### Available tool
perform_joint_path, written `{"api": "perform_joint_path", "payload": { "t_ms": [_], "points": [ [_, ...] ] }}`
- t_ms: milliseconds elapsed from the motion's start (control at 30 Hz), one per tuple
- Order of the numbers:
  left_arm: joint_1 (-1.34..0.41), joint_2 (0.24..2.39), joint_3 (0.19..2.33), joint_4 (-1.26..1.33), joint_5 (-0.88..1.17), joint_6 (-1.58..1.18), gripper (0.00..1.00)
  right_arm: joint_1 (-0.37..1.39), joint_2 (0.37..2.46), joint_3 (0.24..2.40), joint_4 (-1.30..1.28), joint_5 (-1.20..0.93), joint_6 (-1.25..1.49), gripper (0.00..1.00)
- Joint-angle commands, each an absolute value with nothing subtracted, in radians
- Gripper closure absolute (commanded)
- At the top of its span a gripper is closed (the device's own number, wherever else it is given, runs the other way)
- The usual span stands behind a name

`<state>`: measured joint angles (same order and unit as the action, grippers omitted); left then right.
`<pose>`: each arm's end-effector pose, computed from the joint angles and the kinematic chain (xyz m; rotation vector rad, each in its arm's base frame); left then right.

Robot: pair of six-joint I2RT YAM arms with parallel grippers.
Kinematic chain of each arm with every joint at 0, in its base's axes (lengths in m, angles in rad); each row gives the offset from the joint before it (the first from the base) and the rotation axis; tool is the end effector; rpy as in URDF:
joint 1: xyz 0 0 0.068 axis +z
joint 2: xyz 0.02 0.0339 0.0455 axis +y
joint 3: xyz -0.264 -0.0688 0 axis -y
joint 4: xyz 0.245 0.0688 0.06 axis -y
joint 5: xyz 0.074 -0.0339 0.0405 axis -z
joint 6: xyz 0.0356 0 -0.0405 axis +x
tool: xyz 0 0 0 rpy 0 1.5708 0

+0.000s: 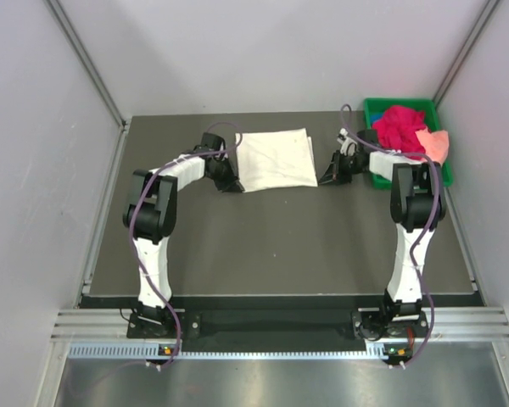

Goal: Fold and stack the t-shirts
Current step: Fold the tshirt, then neatly place the folded tshirt to the corner

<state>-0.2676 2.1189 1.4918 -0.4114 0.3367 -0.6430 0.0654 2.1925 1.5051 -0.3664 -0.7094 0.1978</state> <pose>0.4268 -0.1292 0.1509 -0.3830 2.6905 -0.7398 0.4486 0.0526 0.1312 -0.0803 2.5539 1.0219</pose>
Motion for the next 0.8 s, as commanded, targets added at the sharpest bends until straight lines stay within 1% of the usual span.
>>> {"api": "perform_joint_path", "payload": {
  "t_ms": [0,233,300,333,367,433,500,533,567,633,733,767],
  "points": [
    [-0.203,2.106,1.483,-0.503,0.215,-0.632,1.00,0.074,2.137,1.418,-0.261,-0.575,0.245,1.00],
    [-0.196,2.108,1.462,-0.483,0.294,-0.618,1.00,0.095,2.063,1.310,-0.183,-0.572,0.282,1.00],
    [-0.196,2.099,1.482,-0.503,0.295,-0.612,0.80,0.110,2.051,1.304,-0.190,-0.584,0.273,1.00],
    [-0.196,2.094,1.492,-0.517,0.285,-0.608,0.72,0.117,2.036,1.301,-0.195,-0.584,0.268,1.00],
    [-0.192,2.088,1.503,-0.535,0.276,-0.597,0.65,0.120,2.025,1.295,-0.198,-0.580,0.268,0.91],
    [-0.175,2.071,1.535,-0.543,0.256,-0.569,0.61,0.123,1.984,1.267,-0.190,-0.584,0.278,0.84],
    [-0.158,2.066,1.566,-0.509,0.281,-0.543,0.57,0.124,1.954,1.246,-0.189,-0.583,0.285,0.77],
    [-0.149,2.072,1.575,-0.494,0.305,-0.529,0.56,0.126,1.928,1.241,-0.192,-0.583,0.284,0.72],
    [-0.137,2.078,1.586,-0.470,0.325,-0.506,0.55,0.129,1.918,1.238,-0.196,-0.580,0.279,0.60],
    [-0.126,2.118,1.635,-0.431,0.371,-0.480,0.55,0.135,1.895,1.230,-0.209,-0.581,0.279,0.55],
    [-0.121,2.176,1.683,-0.371,0.413,-0.466,0.56,0.150,1.858,1.180,-0.172,-0.581,0.316,0.43],
    [-0.123,2.190,1.690,-0.356,0.441,-0.463,0.56,0.156,1.846,1.163,-0.158,-0.581,0.337,0.23]
  ]
}}
